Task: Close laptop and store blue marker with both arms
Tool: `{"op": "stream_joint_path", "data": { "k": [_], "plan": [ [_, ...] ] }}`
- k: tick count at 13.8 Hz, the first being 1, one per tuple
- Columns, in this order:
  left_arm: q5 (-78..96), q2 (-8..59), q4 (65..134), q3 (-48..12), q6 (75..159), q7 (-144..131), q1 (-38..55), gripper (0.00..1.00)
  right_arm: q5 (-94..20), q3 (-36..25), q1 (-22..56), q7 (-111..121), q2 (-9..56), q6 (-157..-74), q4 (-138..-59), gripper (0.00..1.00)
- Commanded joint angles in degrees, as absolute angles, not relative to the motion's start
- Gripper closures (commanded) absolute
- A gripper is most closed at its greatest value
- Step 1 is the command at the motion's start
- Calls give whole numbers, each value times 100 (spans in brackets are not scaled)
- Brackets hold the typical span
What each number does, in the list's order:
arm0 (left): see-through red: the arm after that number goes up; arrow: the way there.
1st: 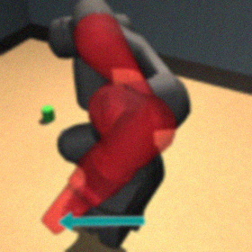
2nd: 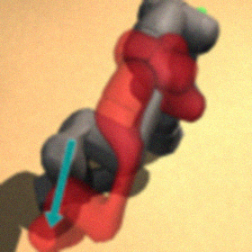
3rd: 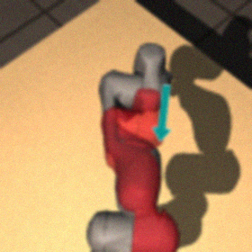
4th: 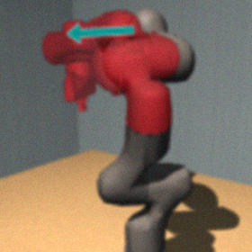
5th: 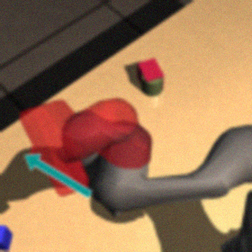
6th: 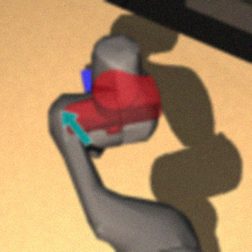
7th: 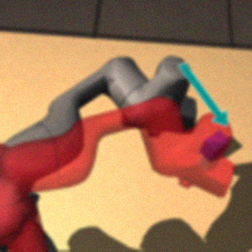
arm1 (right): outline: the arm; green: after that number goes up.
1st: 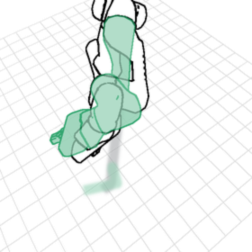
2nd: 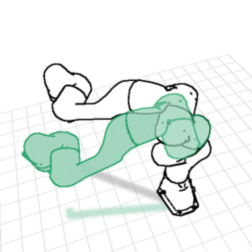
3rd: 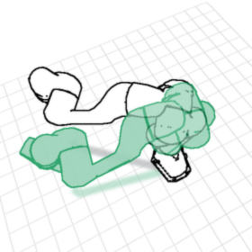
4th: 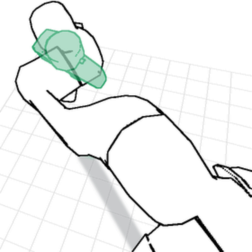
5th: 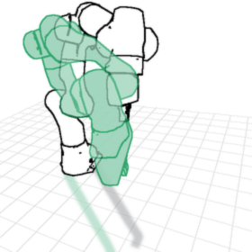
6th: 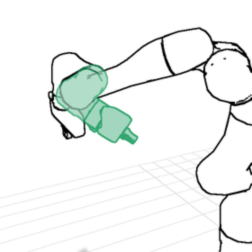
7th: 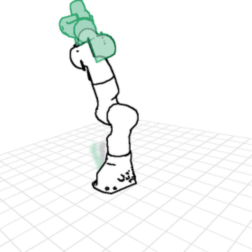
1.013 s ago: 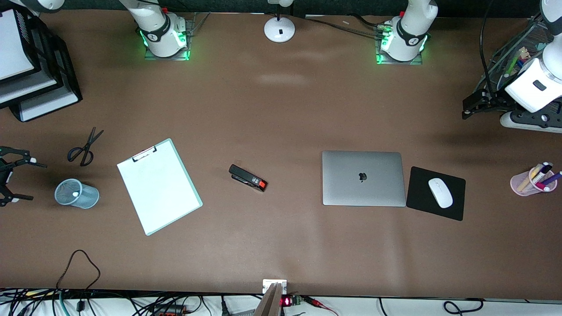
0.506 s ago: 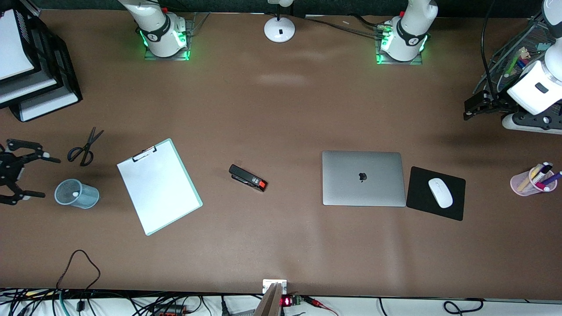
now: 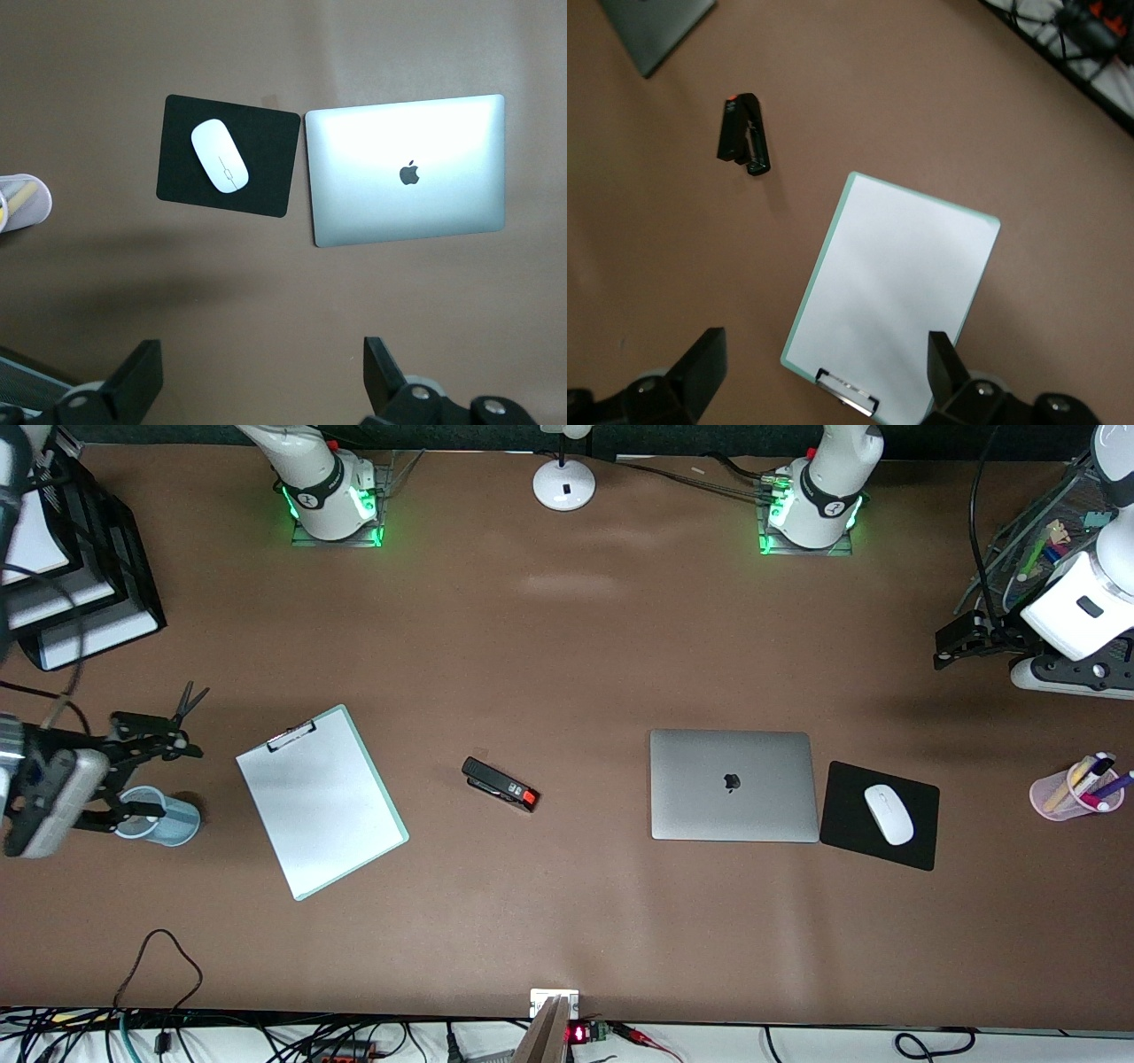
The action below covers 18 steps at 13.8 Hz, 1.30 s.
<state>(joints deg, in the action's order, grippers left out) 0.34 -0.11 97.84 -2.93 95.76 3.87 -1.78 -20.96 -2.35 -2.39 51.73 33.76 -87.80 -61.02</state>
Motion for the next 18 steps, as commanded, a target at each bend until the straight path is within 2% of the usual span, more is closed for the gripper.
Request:
{"op": "stream_joint_path", "data": {
  "k": [1, 6, 8, 11, 15, 18],
  "plan": [
    [62, 70, 9580, -351, 9623, 510, -141, 0, -1575, -299, 51, 3907, 3287, -8806, -6126, 0],
    [70, 53, 9589, -369, 9756, 510, -167, 0, -327, -290, 729, 1674, 3042, -8833, -6222, 0],
    [70, 53, 9589, -360, 9747, 510, -167, 0, -124, -281, 765, 830, 2718, -8763, -6651, 0],
    [70, 53, 9589, -360, 9756, 510, -167, 0, -114, -290, 529, 448, 2129, -8474, -7320, 0],
    [79, 44, 9589, -334, 9668, 501, -211, 0, -176, -290, -262, 519, 1627, -8385, -7619, 0],
    [70, 44, 9589, -369, 9677, 492, -202, 0, -150, -290, -282, 475, 1153, -8376, -8067, 0]
  ]
}}
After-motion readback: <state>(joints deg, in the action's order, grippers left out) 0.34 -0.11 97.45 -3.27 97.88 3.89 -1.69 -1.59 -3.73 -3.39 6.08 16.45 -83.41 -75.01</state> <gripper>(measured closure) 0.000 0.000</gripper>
